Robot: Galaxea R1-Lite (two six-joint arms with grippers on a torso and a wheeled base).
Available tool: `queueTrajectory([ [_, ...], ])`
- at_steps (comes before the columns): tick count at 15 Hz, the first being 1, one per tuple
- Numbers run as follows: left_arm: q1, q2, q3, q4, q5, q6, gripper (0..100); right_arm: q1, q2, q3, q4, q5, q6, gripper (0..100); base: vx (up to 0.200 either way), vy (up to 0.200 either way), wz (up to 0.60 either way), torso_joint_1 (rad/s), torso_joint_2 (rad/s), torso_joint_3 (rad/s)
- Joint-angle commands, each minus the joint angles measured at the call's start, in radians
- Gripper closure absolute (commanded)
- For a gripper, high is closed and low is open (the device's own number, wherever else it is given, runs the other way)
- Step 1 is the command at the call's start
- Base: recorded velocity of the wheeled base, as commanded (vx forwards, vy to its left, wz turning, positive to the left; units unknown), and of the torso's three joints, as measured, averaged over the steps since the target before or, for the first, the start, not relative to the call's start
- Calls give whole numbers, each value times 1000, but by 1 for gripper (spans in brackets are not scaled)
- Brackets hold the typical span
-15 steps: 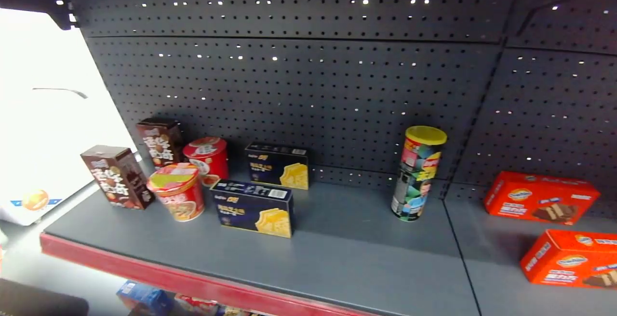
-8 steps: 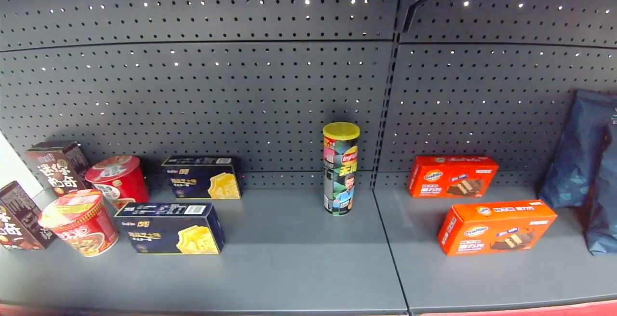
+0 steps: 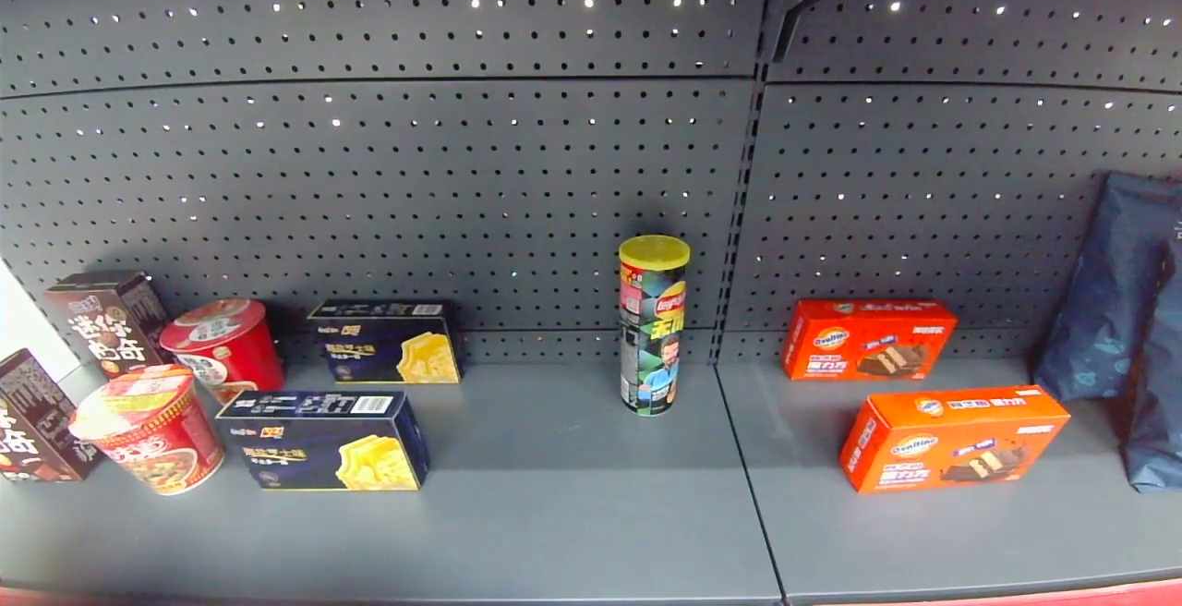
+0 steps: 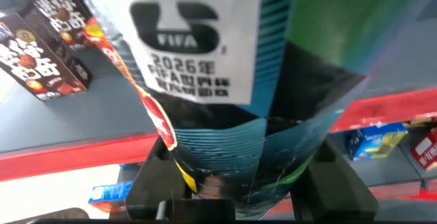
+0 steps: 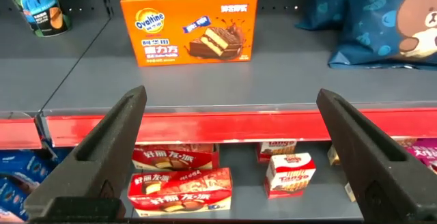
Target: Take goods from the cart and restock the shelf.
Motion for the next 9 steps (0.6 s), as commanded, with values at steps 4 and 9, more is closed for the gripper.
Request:
queueTrajectory([
  [4,5,19,-153,69,133,-11,100,0,2,0,-1,4,-13,0,0,0,0,0,0,0],
  [9,3,13,-238,56,142,-9,100,2,231,-253,8,103,-62,0,0,0,0,0,0,0],
])
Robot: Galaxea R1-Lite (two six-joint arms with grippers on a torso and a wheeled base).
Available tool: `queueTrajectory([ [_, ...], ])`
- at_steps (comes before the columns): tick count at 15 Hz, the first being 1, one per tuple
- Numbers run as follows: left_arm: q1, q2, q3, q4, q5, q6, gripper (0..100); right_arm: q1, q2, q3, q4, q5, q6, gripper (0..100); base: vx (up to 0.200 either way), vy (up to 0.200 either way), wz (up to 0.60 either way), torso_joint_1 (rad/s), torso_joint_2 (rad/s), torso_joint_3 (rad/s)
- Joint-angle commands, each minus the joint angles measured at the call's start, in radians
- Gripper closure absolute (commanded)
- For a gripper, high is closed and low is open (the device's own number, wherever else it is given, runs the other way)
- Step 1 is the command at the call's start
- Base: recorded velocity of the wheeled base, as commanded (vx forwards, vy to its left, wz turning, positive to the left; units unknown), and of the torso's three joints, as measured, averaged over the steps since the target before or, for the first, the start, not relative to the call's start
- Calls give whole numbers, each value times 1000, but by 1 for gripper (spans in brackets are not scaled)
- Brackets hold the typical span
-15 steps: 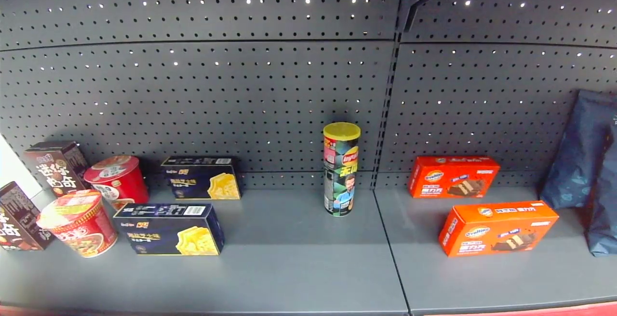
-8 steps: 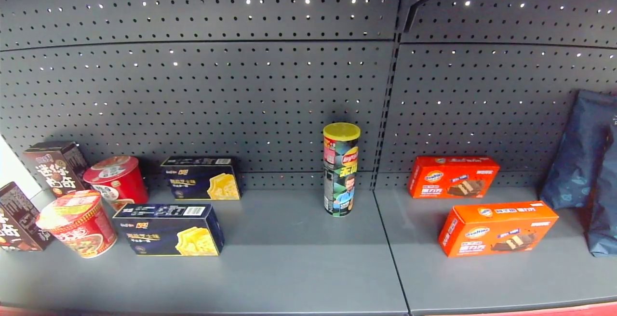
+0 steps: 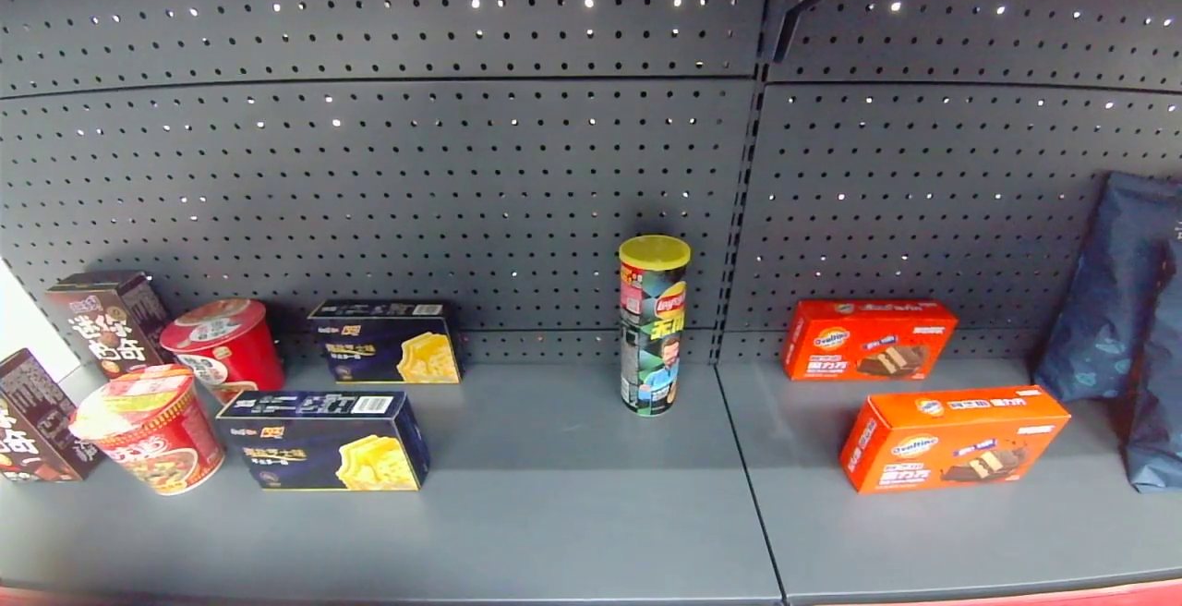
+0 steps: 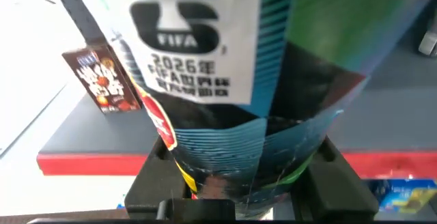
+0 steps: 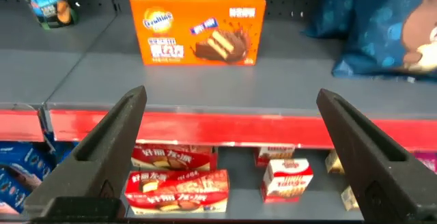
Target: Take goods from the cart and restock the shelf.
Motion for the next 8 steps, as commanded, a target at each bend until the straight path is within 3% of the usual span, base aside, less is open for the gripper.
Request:
queueTrajectory([
  [1,-1,22,-34,1,-3,-1,100,8,398,-309,-9,113,-24,0,0,0,0,0,0,0],
  [4,-6,34,-21,-5,-6,-10,100,111,499,-358,-21,271,-36,0,0,0,0,0,0,0],
  [8,-24,42,-16,8,-49,-16,100,347,674,-404,-38,300,-35,0,0,0,0,0,0,0],
])
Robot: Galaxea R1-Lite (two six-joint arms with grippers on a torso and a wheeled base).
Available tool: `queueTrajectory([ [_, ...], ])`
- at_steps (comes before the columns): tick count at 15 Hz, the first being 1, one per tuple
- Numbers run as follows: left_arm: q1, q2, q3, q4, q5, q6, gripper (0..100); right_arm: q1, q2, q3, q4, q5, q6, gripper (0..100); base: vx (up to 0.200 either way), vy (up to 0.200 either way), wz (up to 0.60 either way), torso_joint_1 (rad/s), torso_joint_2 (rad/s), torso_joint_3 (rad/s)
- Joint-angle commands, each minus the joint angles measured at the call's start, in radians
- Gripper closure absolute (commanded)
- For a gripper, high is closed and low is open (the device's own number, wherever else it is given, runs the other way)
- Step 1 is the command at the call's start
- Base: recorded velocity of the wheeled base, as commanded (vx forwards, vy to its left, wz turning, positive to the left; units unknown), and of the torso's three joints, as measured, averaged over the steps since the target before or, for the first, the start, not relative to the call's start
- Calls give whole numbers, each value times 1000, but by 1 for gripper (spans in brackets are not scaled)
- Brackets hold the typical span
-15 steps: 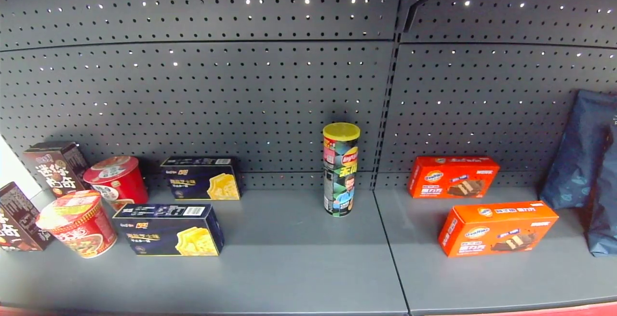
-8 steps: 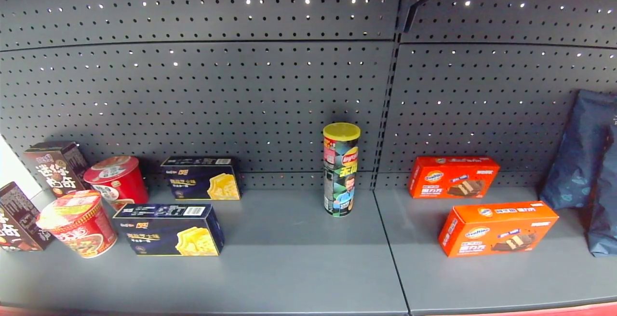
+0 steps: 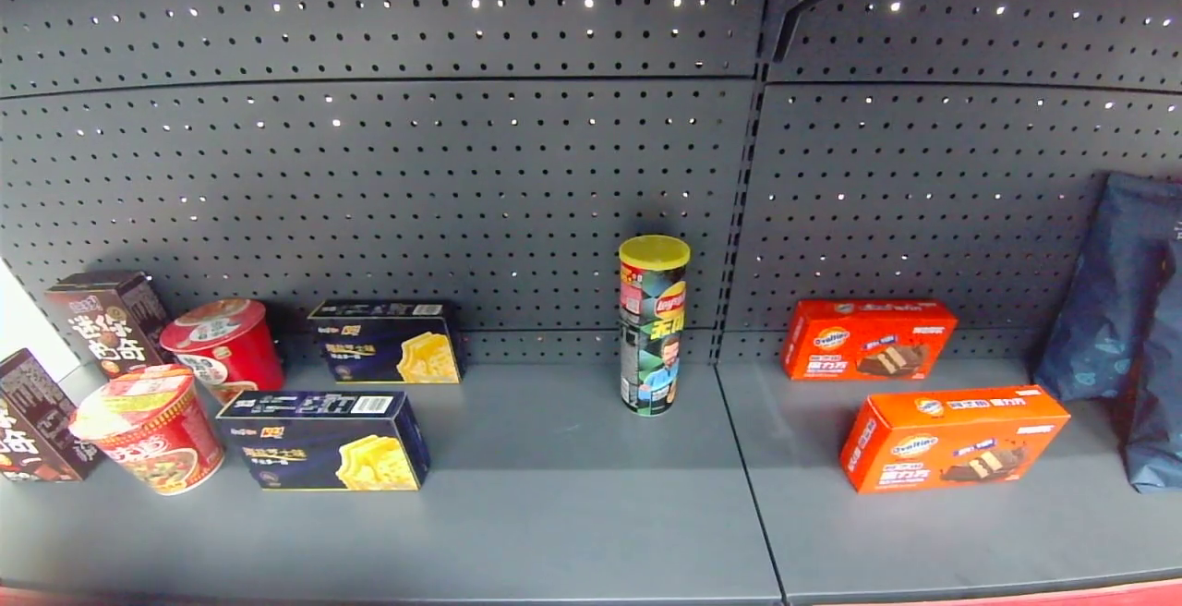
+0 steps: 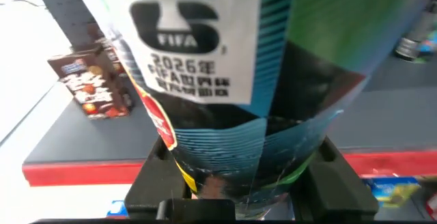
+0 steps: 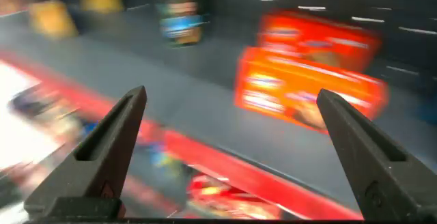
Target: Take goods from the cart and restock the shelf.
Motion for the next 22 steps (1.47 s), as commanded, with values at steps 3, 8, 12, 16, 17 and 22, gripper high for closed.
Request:
queueTrajectory([
  [3,-7,6,23,1,-6,-2,100,140,412,-108,-229,48,-4,0,0,0,0,0,0,0],
  [8,-92,10,20,5,-10,-2,100,148,759,-226,-418,114,-60,0,0,0,0,0,0,0],
  [12,-142,3,21,53,-10,-3,100,186,966,-392,-416,159,-88,0,0,0,0,0,0,0],
  [16,-193,4,20,53,-10,-17,100,186,1161,-542,-414,269,-199,0,0,0,0,0,0,0],
  [17,-194,4,20,53,-10,-17,100,186,1179,-559,-414,269,-199,0,0,0,0,0,0,0],
  [22,-199,3,24,54,-10,-19,100,182,1378,-749,-414,278,-200,0,0,0,0,0,0,0],
])
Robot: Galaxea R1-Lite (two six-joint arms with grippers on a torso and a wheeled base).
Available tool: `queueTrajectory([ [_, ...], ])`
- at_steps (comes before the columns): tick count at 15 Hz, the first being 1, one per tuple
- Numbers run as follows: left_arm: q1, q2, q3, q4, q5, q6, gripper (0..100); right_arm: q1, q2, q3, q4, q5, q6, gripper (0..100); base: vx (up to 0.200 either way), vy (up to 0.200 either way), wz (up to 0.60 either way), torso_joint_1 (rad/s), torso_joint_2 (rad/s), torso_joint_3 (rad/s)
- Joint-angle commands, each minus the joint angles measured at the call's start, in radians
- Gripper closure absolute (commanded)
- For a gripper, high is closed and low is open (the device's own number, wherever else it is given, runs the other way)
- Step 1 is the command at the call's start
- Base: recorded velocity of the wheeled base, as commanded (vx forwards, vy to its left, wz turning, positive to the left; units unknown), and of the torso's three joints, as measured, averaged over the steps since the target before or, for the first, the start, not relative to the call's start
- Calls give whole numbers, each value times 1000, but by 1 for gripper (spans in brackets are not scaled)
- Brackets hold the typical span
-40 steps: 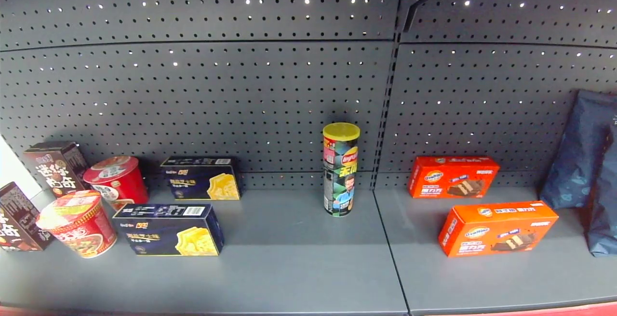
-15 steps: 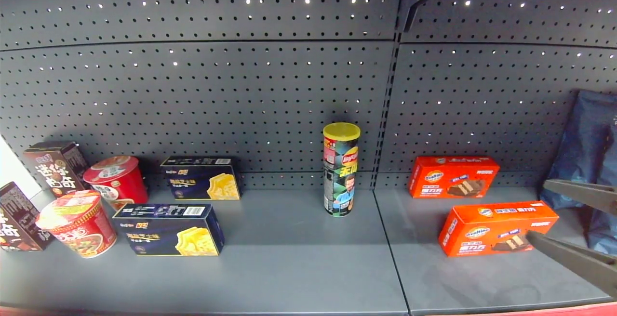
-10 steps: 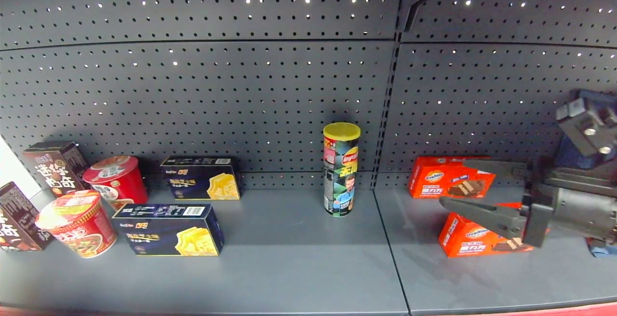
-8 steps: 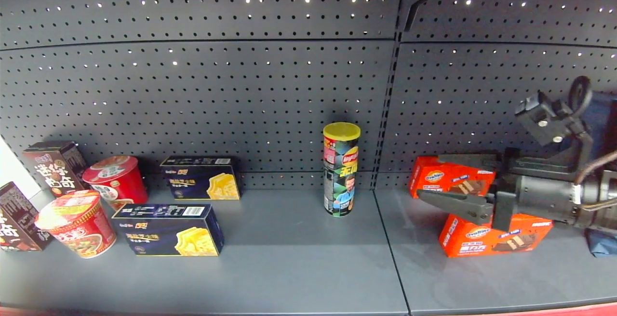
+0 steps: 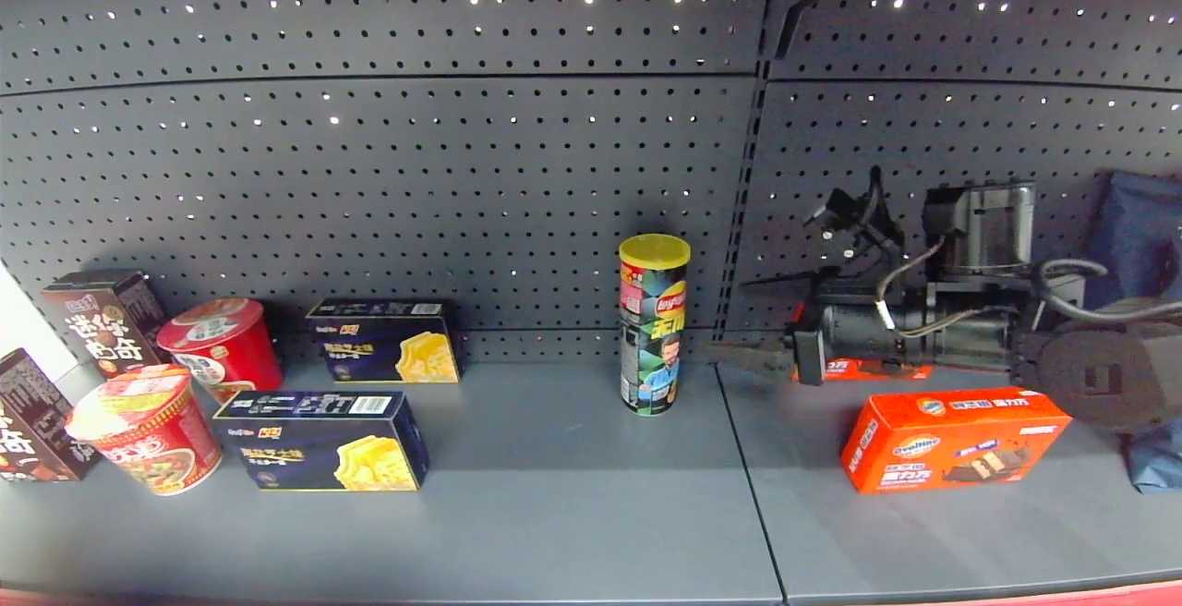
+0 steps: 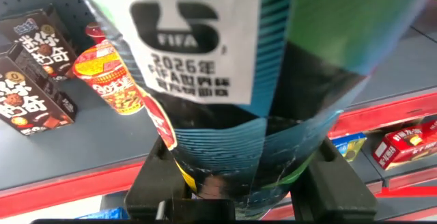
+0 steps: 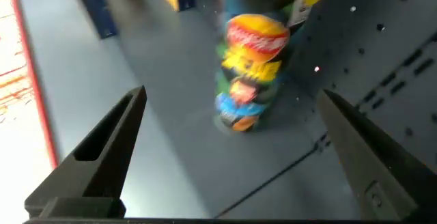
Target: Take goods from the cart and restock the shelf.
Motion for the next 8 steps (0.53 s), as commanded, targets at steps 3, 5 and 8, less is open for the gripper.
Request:
queueTrajectory([
  [3,0,-1,22,0,2,0,100,16,177,-158,5,2,0,0,0,0,0,0,0,0],
  [5,1,-2,26,0,2,-1,100,19,200,-174,5,2,0,0,0,0,0,0,0,0],
  [8,3,-12,29,0,5,-1,100,24,283,-226,5,2,1,0,0,0,0,0,0,0],
])
